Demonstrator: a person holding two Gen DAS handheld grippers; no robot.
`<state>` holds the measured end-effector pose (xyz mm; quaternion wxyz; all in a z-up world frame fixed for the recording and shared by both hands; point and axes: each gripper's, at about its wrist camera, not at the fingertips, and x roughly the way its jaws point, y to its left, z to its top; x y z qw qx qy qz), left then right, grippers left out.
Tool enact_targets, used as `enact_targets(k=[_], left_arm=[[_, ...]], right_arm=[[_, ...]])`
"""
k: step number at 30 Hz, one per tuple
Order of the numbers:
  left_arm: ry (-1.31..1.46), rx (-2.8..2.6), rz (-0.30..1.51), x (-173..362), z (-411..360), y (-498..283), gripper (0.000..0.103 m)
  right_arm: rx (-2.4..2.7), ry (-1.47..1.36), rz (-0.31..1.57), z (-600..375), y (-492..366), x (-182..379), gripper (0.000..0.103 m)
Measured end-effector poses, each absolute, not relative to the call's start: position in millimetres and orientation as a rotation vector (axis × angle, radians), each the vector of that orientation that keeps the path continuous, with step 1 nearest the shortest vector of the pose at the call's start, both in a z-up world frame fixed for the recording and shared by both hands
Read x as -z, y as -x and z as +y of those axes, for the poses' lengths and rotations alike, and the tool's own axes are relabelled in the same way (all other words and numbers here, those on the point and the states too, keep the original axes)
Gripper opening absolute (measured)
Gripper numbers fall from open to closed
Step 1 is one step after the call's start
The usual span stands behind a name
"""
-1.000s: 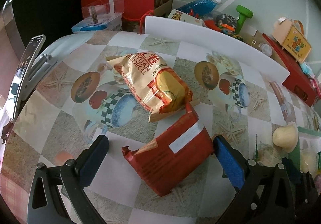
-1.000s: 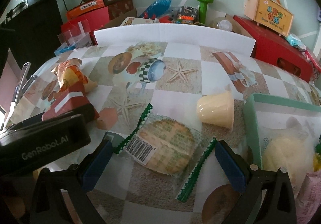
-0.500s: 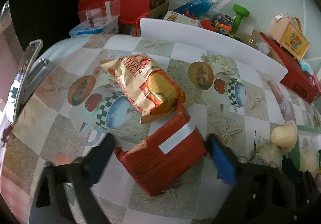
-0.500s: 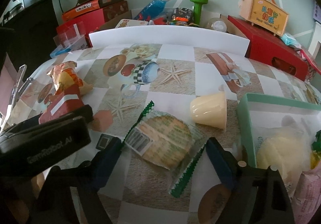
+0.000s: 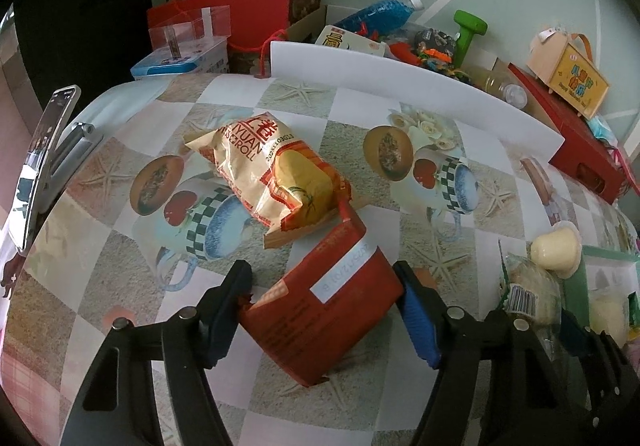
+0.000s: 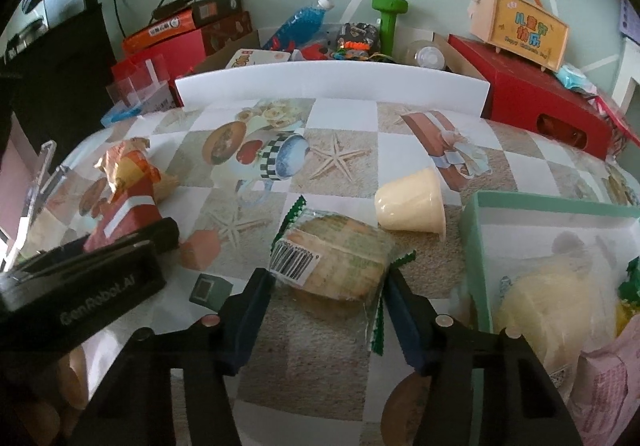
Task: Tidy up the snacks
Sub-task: 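Grasp the red box with the left gripper while the right gripper grasps the wrapped cookie, then carry the red box into the teal tray while the right gripper carries the cookie there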
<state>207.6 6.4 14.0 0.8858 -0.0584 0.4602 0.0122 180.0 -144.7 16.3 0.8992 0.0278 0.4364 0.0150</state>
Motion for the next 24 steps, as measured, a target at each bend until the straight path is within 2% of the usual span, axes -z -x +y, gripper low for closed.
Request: enact_targets(k=[12,24], left_arm=[[0.131,-0.018,0.937,-23.5,6.4,-203.3,0.072],[0.135,0.016,0.829,-60.9,0.1,-187.3,0.072]], right_arm=[[-0.055,-0.098,0.871,-150.8,-175.7,-29.5,0.058],[-0.036,-0.101,0.786,-165.3,-161.0,-69.7,0.058]])
